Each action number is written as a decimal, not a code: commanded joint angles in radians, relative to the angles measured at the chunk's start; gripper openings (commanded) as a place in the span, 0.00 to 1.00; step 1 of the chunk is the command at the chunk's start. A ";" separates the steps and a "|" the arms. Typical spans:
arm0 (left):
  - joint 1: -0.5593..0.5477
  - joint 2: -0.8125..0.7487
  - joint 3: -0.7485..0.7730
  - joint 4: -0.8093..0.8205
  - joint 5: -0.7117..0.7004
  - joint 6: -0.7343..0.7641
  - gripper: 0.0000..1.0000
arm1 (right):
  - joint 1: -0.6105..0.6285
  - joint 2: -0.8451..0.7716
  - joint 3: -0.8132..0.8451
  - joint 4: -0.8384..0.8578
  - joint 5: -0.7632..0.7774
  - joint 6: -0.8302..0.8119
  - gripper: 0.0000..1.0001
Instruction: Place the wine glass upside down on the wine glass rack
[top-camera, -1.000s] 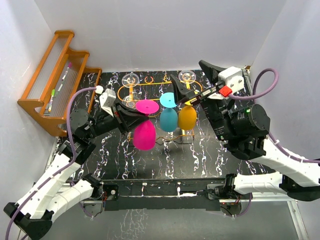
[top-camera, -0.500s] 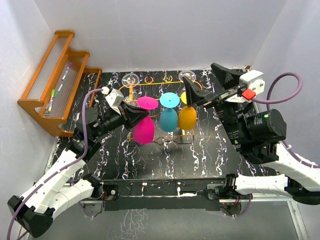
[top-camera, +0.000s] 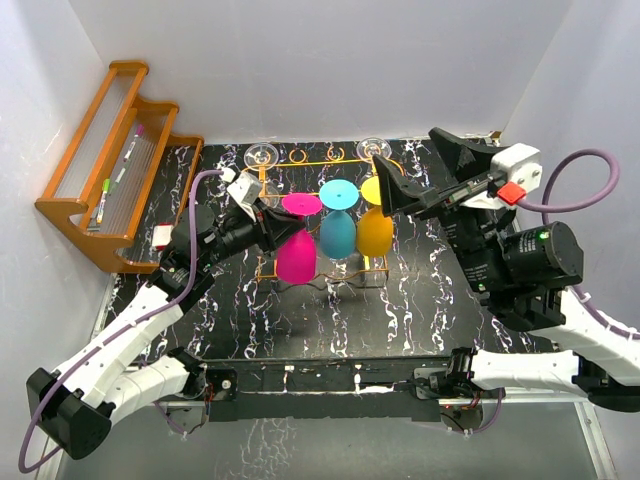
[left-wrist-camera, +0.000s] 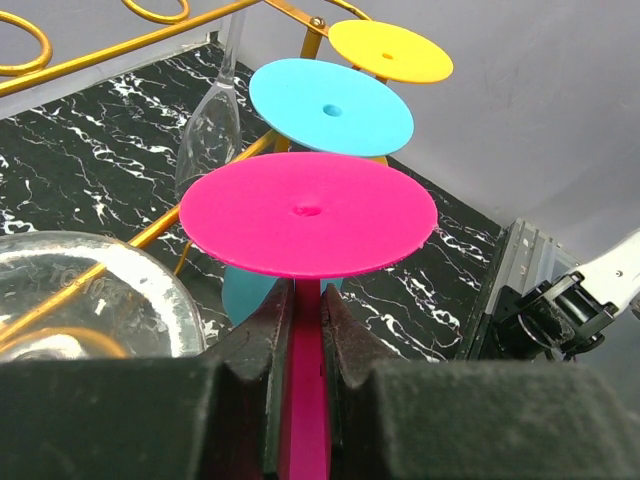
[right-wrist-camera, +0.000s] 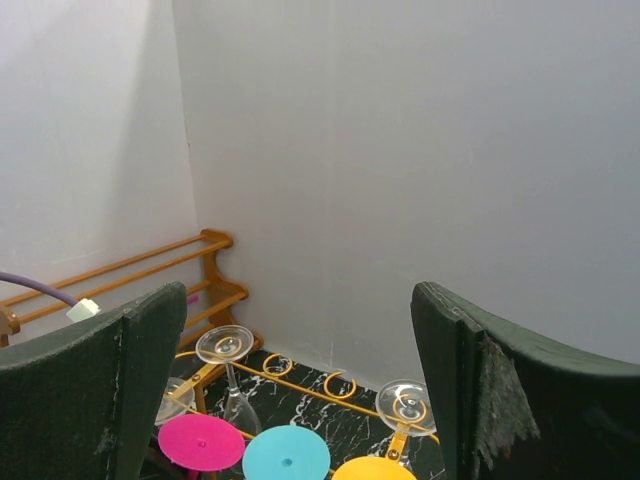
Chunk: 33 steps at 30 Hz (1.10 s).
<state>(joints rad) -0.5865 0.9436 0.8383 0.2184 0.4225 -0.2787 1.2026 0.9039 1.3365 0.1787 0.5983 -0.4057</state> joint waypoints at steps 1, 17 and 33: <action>-0.005 0.003 0.037 0.033 -0.022 -0.009 0.00 | 0.005 -0.037 0.001 0.006 -0.012 0.003 0.98; 0.006 -0.025 0.018 0.032 -0.061 -0.004 0.00 | 0.005 -0.040 -0.015 -0.003 -0.006 0.001 0.98; 0.008 -0.025 -0.024 0.037 -0.092 0.009 0.00 | 0.005 -0.033 -0.005 -0.027 -0.017 0.017 0.98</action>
<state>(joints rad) -0.5846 0.9279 0.8299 0.2321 0.3546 -0.2825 1.2026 0.8791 1.3247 0.1535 0.5968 -0.4030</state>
